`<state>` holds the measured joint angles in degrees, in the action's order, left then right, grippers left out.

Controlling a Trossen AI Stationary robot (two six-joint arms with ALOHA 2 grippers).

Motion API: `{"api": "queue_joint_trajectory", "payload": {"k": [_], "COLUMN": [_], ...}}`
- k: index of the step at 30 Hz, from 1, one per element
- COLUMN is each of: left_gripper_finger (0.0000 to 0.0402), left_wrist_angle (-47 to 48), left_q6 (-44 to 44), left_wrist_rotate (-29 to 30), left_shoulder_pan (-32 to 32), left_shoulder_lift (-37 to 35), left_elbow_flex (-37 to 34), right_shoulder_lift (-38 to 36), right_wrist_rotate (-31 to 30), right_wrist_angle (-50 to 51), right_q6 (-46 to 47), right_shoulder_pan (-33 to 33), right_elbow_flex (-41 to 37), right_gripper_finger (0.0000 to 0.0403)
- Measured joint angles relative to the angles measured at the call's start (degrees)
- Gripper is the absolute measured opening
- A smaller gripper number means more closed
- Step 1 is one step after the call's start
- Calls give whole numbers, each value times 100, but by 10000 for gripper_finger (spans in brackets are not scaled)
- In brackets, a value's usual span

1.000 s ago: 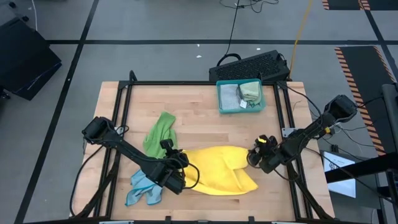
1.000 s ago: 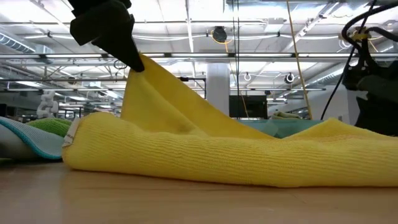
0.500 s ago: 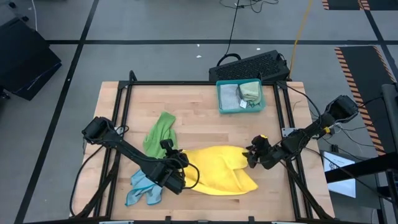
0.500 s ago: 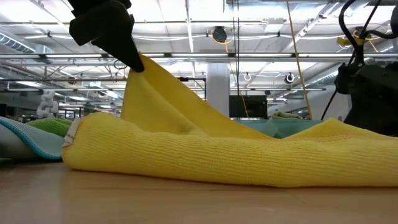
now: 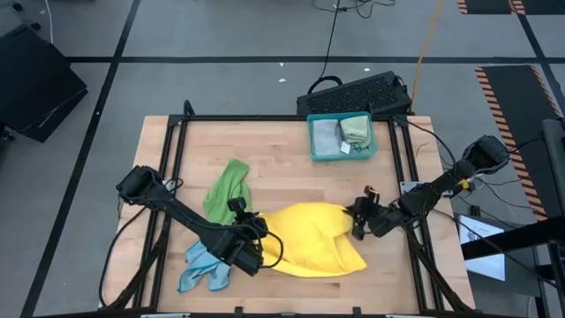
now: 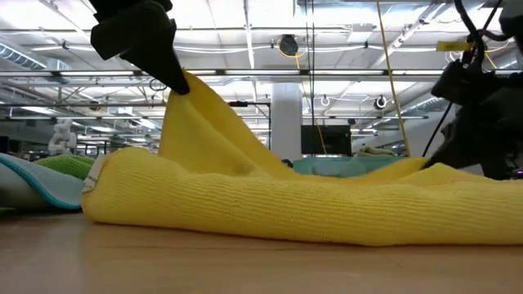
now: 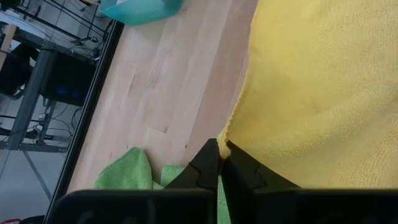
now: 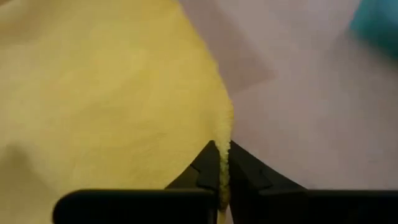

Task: Fold microfiber towels
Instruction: Fold the yellow microfiber cloth

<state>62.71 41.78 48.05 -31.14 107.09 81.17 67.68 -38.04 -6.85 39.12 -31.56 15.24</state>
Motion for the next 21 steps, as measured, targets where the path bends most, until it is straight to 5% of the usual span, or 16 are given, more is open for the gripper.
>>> {"api": "queue_joint_trajectory", "payload": {"k": [3,11,16,21], "left_gripper_finger": [6,13,6,13], "left_wrist_angle": [-11,-557,-937,-1037], "left_q6": [-15,-204,-332,-205], "left_wrist_rotate": [4,-10,-149,-345], "left_shoulder_pan": [5,64,58,60], "left_shoulder_lift": [1,0,2,1], "left_elbow_flex": [0,0,0,0], "right_shoulder_lift": [-6,256,378,298], "right_wrist_rotate": [-593,-408,156,-72], "right_wrist_angle": [-27,-231,-182,107], "right_q6": [-521,-1876,-1734,-2055], "right_shoulder_pan": [-58,-454,-833,-1127], "right_elbow_flex": [18,23,24,27], "right_gripper_finger": [14,25,81,156]}}
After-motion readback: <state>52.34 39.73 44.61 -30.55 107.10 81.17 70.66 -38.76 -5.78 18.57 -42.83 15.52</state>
